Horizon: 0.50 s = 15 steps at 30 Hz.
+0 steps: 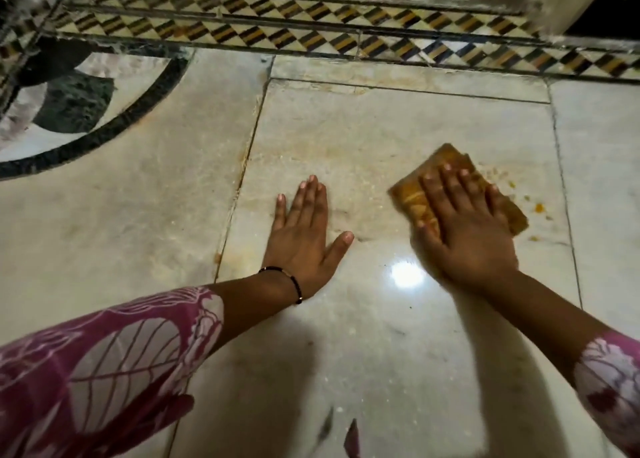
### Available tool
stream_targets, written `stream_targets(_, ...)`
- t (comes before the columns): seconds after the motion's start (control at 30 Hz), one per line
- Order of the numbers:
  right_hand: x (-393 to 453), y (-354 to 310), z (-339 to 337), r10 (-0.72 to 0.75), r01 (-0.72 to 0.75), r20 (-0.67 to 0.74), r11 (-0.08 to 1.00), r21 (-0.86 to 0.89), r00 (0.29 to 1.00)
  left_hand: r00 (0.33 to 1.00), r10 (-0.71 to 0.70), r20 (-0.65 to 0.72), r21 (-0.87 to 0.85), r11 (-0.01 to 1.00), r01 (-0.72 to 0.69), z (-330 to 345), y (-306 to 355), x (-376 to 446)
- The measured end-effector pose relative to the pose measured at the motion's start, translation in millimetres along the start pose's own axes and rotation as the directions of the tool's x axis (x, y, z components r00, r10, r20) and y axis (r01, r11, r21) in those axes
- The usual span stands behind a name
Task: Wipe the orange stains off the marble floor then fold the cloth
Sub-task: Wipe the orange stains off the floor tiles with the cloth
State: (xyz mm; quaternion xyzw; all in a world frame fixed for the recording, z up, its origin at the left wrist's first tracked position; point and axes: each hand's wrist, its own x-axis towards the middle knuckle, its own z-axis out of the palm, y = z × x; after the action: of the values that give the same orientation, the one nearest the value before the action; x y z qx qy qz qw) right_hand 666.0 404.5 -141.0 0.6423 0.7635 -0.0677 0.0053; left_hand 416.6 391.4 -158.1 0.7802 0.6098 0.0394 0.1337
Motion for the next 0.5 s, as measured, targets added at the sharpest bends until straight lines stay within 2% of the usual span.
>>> stream_targets(0.07,-41,-4,1,-0.094,0.094,0.02,0.996,0.0,0.995,1.0,-0.018,0.005,0.075,0.997,0.018,2,4,2)
stream_targets(0.13,-85,4,4,-0.254,0.255,0.062,0.967,0.003,0.965,1.0,-0.02,-0.005,0.104,0.994,0.021,3,7,3)
stream_targets(0.17,-104,16,4,-0.326,0.327,0.089,0.945,0.003,0.941,1.0,-0.021,-0.012,0.105,0.994,0.022,3,6,2)
stream_targets(0.23,-130,54,0,-0.376,0.378,0.123,0.926,0.007,0.918,1.0,-0.02,-0.017,0.114,0.993,0.022,6,6,0)
stream_targets(0.3,-139,96,-5,-0.281,0.282,0.112,0.959,0.007,0.953,1.0,-0.02,-0.015,0.133,0.991,0.022,8,7,0)
stream_targets(0.37,-121,127,-12,-0.108,0.107,0.09,0.994,0.019,0.99,1.0,-0.019,-0.023,0.135,0.991,0.022,8,7,0)
stream_targets(0.43,-85,134,-18,0.007,-0.007,0.068,1.0,-0.009,0.998,0.999,-0.016,-0.03,0.131,0.991,0.02,7,8,1)
stream_targets(0.5,-48,114,-15,0.029,-0.027,0.033,0.998,-0.055,0.999,0.999,-0.033,-0.04,0.121,0.992,0.037,6,9,0)
